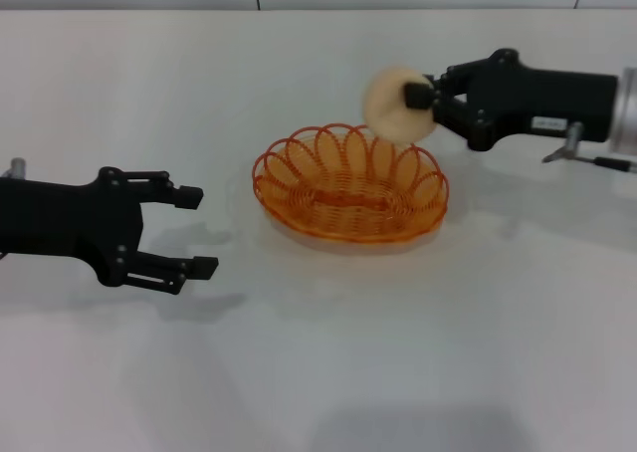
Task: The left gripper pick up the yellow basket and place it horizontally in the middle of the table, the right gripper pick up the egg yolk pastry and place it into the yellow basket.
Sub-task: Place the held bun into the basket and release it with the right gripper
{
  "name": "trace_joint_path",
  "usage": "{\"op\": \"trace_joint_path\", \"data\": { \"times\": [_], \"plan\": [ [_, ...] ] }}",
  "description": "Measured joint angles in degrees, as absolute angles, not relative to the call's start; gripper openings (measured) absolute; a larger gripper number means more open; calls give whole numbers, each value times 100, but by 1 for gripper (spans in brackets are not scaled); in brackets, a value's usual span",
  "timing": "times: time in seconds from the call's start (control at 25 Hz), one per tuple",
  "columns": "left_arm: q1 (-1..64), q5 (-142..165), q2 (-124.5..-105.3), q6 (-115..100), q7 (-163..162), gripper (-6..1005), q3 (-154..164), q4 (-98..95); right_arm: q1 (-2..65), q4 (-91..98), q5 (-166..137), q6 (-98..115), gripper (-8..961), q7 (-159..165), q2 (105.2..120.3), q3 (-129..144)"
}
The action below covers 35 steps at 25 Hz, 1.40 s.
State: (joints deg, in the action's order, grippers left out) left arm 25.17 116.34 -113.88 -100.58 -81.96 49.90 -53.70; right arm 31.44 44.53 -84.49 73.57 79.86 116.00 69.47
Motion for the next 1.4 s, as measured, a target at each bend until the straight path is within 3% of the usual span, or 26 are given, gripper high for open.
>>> {"op": "trace_joint_path", "data": {
  "times": [0.4, 0.96, 1.2, 1.4],
  "plan": [
    [2516, 11638, -11448, -10064, -8200, 860, 5019, -5370, 3471, 4158, -7559, 5680, 33, 7545, 11624, 8738],
    [2505, 11637, -11460, -10038, -8144, 860, 5018, -5369, 3542, 4087, -6871, 5092, 146, 7117, 11618, 9456],
    [2512, 11637, -11461, -10023, -8144, 860, 5008, -5357, 3517, 4095, -6881, 5209, 279, 7118, 11590, 9459],
    [2487, 11636, -11451, -10029, -8181, 860, 4983, -5374, 3408, 4195, -6963, 5758, 402, 7136, 11475, 9310]
  ]
}}
